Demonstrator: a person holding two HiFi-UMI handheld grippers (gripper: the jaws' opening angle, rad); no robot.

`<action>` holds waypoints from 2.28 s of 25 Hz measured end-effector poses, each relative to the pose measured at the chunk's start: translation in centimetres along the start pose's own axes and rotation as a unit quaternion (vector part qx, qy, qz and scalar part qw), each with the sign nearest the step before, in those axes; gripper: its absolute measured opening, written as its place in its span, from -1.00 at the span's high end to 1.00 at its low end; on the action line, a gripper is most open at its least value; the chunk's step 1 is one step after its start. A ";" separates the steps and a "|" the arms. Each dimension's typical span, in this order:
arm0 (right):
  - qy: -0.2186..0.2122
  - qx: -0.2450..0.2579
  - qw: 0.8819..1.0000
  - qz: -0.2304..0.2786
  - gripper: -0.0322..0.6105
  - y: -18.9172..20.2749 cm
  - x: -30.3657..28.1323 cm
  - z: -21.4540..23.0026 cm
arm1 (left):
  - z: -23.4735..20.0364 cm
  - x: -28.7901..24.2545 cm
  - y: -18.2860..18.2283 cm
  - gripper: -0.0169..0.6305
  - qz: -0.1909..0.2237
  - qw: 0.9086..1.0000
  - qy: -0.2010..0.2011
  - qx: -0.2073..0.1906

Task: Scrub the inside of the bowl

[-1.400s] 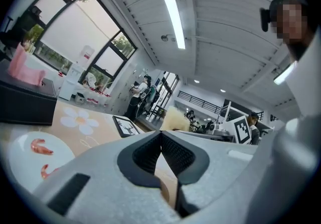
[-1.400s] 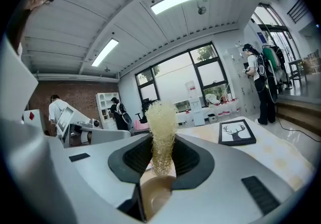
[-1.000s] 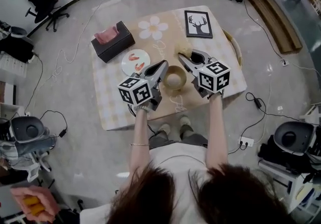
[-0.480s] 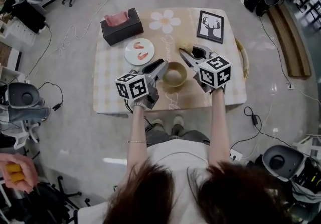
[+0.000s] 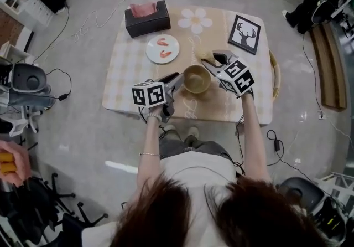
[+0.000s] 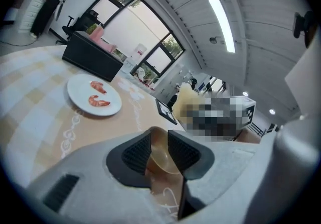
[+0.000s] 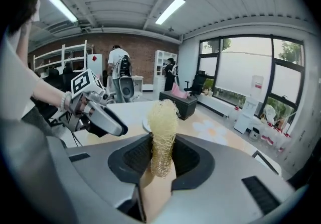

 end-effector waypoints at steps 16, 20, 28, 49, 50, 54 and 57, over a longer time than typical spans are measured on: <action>-0.016 0.269 0.954 -0.129 0.60 -0.3 -3.1 -1.9 | -0.7 -1.7 2.8 0.64 -0.031 0.997 0.002 0.068; -0.015 0.336 0.928 -0.162 0.60 -0.3 -3.8 -2.1 | -0.9 -1.9 3.0 0.64 -0.038 0.996 0.005 0.082; -0.012 0.445 0.871 -0.209 0.60 0.0 -4.7 -3.1 | -0.8 -2.2 3.3 0.64 -0.051 0.994 0.015 0.091; 0.013 0.596 0.756 -0.270 0.60 0.2 -6.1 -5.2 | -0.9 -2.7 3.6 0.64 -0.059 0.992 0.020 0.113; 0.015 0.602 0.750 -0.273 0.60 0.2 -6.2 -5.3 | -0.9 -2.7 3.6 0.64 -0.059 0.991 0.020 0.115; 0.027 0.627 0.724 -0.285 0.60 0.3 -6.4 -5.7 | -0.9 -2.6 3.5 0.64 -0.057 0.991 0.023 0.117; 0.036 0.644 0.705 -0.294 0.60 0.4 -6.5 -6.0 | -0.9 -2.6 3.6 0.64 -0.057 0.991 0.025 0.117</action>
Point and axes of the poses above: the fingertips, and each gripper's own axes: x backward along the fingers, z to its right, y out of its underside, the point moved 6 cm from there along x, backward along the fingers, and after that the axes turned 15 degrees about -z, right-handed, at the moved point
